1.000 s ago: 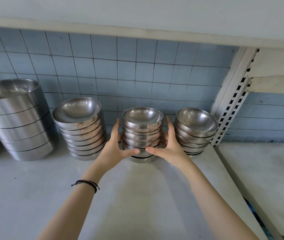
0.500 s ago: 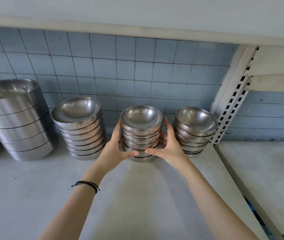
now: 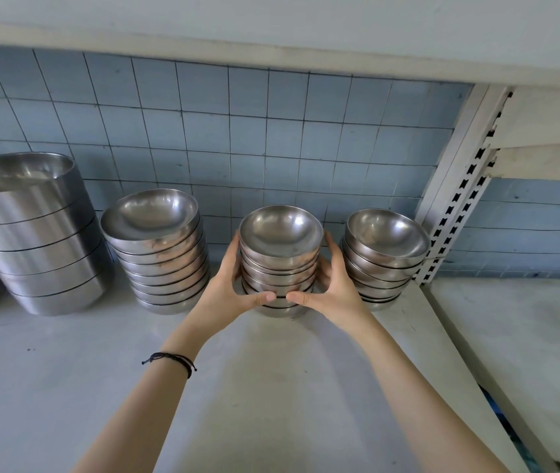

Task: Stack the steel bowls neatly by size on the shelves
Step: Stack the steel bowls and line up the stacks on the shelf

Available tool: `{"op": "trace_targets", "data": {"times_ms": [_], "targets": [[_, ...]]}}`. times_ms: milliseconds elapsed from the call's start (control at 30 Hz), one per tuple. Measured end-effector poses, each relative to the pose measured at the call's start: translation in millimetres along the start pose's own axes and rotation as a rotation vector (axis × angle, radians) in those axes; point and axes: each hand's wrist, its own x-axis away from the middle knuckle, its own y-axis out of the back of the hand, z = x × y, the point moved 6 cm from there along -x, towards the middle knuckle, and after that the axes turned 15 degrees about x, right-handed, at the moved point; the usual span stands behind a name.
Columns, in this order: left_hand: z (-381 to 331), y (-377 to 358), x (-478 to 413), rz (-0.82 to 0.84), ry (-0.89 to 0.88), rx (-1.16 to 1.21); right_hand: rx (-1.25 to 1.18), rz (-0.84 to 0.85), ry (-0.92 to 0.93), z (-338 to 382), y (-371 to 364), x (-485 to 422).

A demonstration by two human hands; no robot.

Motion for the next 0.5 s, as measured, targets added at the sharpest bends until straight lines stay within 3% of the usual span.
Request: {"op": "trace_targets", "data": {"times_ms": [367,500], "targets": [[-9.8,0.6,3.1,-0.006,-0.041,0.005,0.001,0.007,-0.003,3.4,0.4,-0.5],[-20.7,4.3,2.8,-0.100,-0.054,0.061,-0.060,-0.054,0.022,11.8,4.6,-4.4]]}}
